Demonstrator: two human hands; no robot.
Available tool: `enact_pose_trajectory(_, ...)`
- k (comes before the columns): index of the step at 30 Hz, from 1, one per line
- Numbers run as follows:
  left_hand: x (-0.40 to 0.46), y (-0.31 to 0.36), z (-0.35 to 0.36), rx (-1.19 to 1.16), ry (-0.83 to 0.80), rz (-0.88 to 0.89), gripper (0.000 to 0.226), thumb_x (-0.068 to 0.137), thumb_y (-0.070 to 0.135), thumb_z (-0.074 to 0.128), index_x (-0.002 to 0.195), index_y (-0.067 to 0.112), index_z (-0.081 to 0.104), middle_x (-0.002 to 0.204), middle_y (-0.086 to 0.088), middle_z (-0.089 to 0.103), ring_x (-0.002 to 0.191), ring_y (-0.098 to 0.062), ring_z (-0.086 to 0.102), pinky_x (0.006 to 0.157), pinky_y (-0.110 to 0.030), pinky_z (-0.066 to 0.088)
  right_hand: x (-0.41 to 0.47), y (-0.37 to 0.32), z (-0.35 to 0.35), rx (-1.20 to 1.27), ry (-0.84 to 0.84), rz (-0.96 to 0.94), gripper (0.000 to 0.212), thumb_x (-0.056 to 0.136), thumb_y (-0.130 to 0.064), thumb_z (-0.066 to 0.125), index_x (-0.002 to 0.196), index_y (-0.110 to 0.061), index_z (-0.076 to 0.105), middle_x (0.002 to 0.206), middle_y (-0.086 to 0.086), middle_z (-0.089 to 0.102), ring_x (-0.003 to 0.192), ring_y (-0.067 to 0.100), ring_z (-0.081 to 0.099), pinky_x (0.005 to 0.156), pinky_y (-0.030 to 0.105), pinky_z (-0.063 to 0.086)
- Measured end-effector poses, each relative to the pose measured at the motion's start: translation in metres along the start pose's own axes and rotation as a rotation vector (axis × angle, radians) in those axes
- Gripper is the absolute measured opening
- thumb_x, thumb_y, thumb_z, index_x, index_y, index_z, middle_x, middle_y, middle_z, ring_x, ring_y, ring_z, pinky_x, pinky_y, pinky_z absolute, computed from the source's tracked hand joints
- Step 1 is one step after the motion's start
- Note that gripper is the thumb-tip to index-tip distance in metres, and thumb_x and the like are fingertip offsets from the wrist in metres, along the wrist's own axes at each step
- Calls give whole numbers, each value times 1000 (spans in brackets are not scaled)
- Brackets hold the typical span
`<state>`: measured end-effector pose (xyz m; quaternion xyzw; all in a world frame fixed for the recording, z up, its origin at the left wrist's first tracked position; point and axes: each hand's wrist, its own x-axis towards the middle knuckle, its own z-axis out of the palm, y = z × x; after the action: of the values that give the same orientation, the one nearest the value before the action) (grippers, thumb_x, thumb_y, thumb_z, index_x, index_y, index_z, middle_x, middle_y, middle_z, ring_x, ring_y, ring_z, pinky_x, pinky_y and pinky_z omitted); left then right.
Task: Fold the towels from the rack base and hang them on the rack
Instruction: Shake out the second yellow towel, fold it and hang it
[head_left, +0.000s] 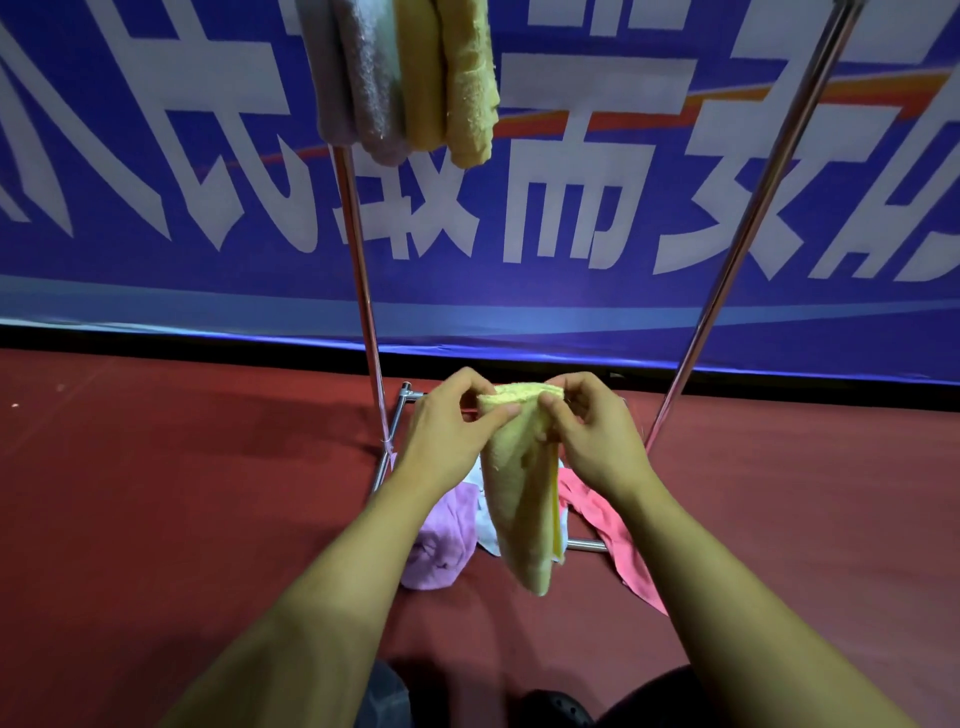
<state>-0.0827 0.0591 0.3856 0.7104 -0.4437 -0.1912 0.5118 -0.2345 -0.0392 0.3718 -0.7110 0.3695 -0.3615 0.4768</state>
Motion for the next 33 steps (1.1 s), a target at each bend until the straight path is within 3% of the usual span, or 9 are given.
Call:
enact_pose_trajectory(2,0,3,2,-155,19,2,28,79,16,86,88,21,60,77,6,65,72,-10,63,74,-29,56,-1,-6,-2,102,12,30,5,102,-16,62,104,-14,66,94,3,71,72,14,74,74,52,64)
enact_pose_trajectory(5,0,8,2,-315,11,-32,38,80,6,84,110,17,63,74,1,62,67,-4,60,64,-13,51,-2,-12,-2,212,16,33,8,102,-12,62,106,-8,66,97,8,71,80,13,73,77,42,65)
enact_pose_trajectory(11,1,4,-4,-355,-90,-29,41,85,14,81,124,18,69,116,0,74,102,-5,70,92,-21,54,-8,-19,1,381,-48,-37,12,102,-7,60,110,-9,68,101,9,74,94,18,72,84,34,61)
enact_pose_trajectory(15,-5,11,2,-390,-81,-81,25,82,18,83,105,22,75,95,10,79,86,1,71,79,-19,55,-9,-25,2,383,-45,-55,14,101,-9,63,108,-17,72,97,0,76,93,18,72,87,39,60)
enact_pose_trajectory(18,-4,14,6,-350,-24,-84,13,82,21,83,87,30,76,74,19,76,69,9,66,69,-12,51,-8,-22,-1,271,-15,-105,15,100,-14,65,105,-26,72,102,-6,76,99,13,71,88,32,57)
enact_pose_trajectory(22,-4,18,4,-357,-55,-78,12,84,21,82,85,31,76,74,18,76,69,7,67,69,-13,52,-6,-19,-4,324,-70,-78,14,100,-11,63,111,-18,69,106,-8,74,103,8,67,90,25,51)
enact_pose_trajectory(27,-5,25,1,-361,-93,-40,11,86,17,79,87,28,76,73,19,75,68,7,65,67,-12,50,-10,-18,-6,471,-308,53,60,83,-10,78,138,-13,55,126,4,71,117,17,68,93,29,56)
enact_pose_trajectory(31,-4,33,-1,-404,-62,-52,3,85,20,81,86,21,78,76,10,77,70,-1,68,69,-19,55,-15,-7,7,299,-362,134,38,81,-9,85,118,-7,72,114,11,77,112,31,72,101,47,57)
enact_pose_trajectory(33,-3,39,-3,-419,-20,-67,6,83,25,82,84,20,78,78,6,77,71,-4,69,70,-24,57,-16,-6,10,299,-319,171,27,80,-12,86,106,-5,78,107,13,79,108,32,74,99,48,57)
